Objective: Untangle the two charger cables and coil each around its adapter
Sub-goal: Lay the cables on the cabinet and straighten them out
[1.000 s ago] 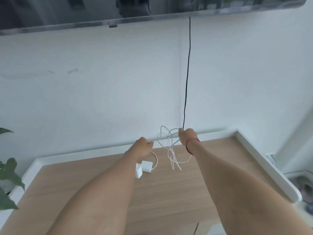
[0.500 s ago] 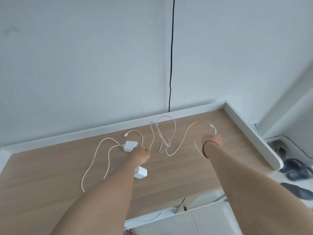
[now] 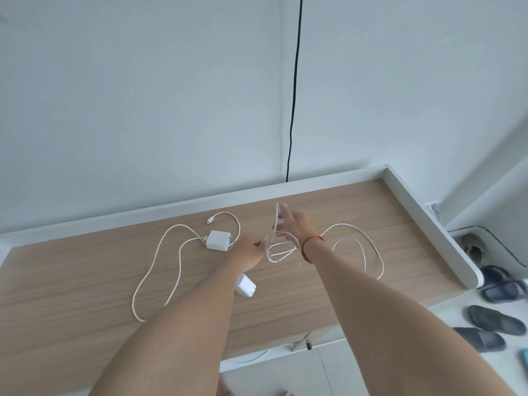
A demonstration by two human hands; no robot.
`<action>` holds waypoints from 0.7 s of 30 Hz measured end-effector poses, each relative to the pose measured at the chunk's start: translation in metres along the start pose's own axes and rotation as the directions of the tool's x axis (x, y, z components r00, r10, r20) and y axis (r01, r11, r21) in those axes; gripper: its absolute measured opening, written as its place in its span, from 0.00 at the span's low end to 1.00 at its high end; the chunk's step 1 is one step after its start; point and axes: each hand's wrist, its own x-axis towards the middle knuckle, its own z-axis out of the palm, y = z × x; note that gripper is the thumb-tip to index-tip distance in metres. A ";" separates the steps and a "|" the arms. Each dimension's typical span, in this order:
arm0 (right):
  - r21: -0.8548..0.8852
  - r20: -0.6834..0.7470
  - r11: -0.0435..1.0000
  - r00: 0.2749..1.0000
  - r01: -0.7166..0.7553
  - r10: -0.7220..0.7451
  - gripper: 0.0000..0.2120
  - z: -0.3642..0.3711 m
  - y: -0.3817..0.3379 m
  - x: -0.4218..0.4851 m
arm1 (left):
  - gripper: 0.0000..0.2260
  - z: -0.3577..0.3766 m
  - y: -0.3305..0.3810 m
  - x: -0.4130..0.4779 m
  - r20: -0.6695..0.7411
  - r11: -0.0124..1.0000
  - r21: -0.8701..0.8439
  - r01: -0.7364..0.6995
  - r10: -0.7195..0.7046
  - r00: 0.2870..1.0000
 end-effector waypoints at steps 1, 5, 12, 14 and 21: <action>0.072 0.032 0.997 0.999 -0.022 0.020 0.15 0.003 -0.001 0.000 | 0.15 -0.002 -0.001 0.001 -0.005 1.000 0.003 -0.009 0.009 1.000; -0.058 0.110 0.998 0.994 0.033 -0.027 0.08 0.005 -0.002 0.002 | 0.18 -0.007 -0.003 0.002 0.003 0.998 0.023 -0.057 0.057 0.998; 0.007 -0.133 0.999 0.990 -0.046 0.047 0.11 -0.019 0.012 0.016 | 0.09 -0.007 -0.019 0.004 -0.164 0.994 0.109 0.018 0.000 0.986; 0.036 -0.142 0.995 0.985 -0.089 0.093 0.09 -0.026 0.022 0.015 | 0.11 -0.006 -0.023 0.005 -0.206 0.982 0.180 0.054 -0.016 0.978; -0.276 -0.148 0.892 0.933 -0.359 0.329 0.19 -0.053 0.029 0.006 | 0.10 0.010 -0.050 0.006 -0.045 0.989 0.112 0.099 -0.094 0.995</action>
